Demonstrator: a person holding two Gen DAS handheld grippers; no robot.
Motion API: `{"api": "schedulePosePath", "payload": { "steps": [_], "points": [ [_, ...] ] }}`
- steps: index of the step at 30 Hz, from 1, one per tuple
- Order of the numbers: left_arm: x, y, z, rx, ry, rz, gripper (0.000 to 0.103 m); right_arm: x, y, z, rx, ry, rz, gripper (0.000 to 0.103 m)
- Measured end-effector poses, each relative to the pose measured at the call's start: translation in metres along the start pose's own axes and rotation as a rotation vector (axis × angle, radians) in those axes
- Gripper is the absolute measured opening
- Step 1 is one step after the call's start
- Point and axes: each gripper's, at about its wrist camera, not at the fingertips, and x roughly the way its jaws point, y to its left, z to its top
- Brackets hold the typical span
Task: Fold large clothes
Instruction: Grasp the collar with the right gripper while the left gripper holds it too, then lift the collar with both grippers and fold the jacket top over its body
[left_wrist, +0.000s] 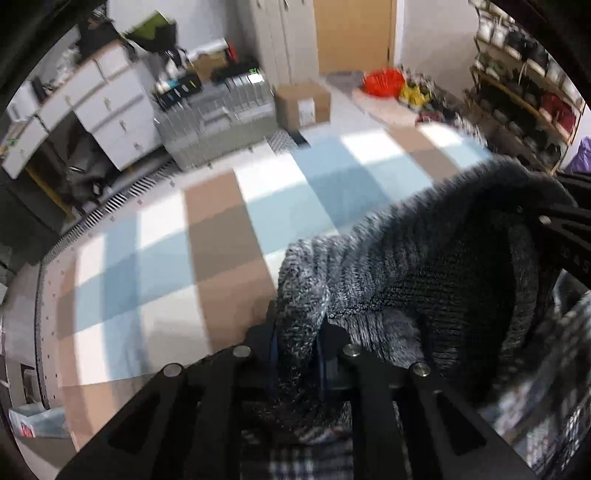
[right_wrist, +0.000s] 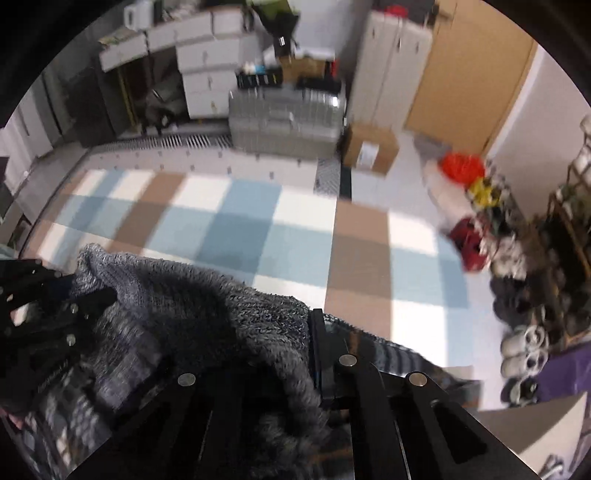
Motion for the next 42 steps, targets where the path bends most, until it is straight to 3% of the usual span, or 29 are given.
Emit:
{"api": "schedulePosePath", "payload": {
  "steps": [5,8,11,15,18,21,27,31,33,34,35,37,38,39,42],
  "points": [
    [-0.085,0.001,-0.020,-0.038,-0.156,-0.038,0.009,-0.088,-0.001,-0.025,0.004,-0.153,0.039,0.008],
    [-0.146,-0.015,-0.058,0.009,-0.251,-0.057,0.009,-0.145,0.001,-0.057,0.003,-0.232,0.055,0.008],
    [-0.181,-0.029,-0.089,0.041,-0.308,-0.075,0.009,-0.186,0.010,-0.091,0.007,-0.277,0.070,0.008],
    [-0.194,-0.045,-0.126,0.085,-0.341,-0.059,0.009,-0.221,0.027,-0.143,0.010,-0.304,0.069,0.008],
    [-0.187,-0.053,-0.160,0.103,-0.327,-0.062,0.009,-0.229,0.045,-0.188,0.002,-0.286,0.059,0.008],
    [-0.175,-0.056,-0.191,0.070,-0.264,-0.111,0.009,-0.220,0.054,-0.226,0.052,-0.239,0.078,0.009],
    [-0.128,-0.053,-0.226,-0.051,-0.094,-0.195,0.010,-0.175,0.067,-0.280,0.146,-0.036,0.127,0.010],
    [-0.116,-0.061,-0.233,-0.026,0.006,-0.224,0.012,-0.165,0.075,-0.293,0.096,0.049,0.107,0.019],
    [-0.127,-0.062,-0.231,-0.001,0.026,-0.252,0.017,-0.175,0.075,-0.290,0.047,0.053,0.061,0.038],
    [-0.134,-0.061,-0.225,0.010,0.050,-0.296,0.020,-0.178,0.074,-0.289,0.035,0.064,0.047,0.062],
    [-0.142,-0.059,-0.221,0.008,0.068,-0.358,0.024,-0.183,0.071,-0.288,0.020,0.071,0.041,0.075],
    [-0.158,-0.055,-0.215,0.012,0.089,-0.482,0.032,-0.194,0.066,-0.287,-0.025,0.082,0.041,0.075],
    [-0.167,-0.055,-0.215,0.019,0.093,-0.504,0.044,-0.198,0.063,-0.287,-0.049,0.088,0.031,0.075],
    [-0.181,-0.052,-0.208,0.040,0.060,-0.509,0.056,-0.206,0.056,-0.287,-0.063,0.080,0.002,0.075],
    [-0.212,-0.048,-0.196,0.099,-0.071,-0.427,0.063,-0.223,0.040,-0.289,-0.018,0.063,0.005,0.075]
  ]
}}
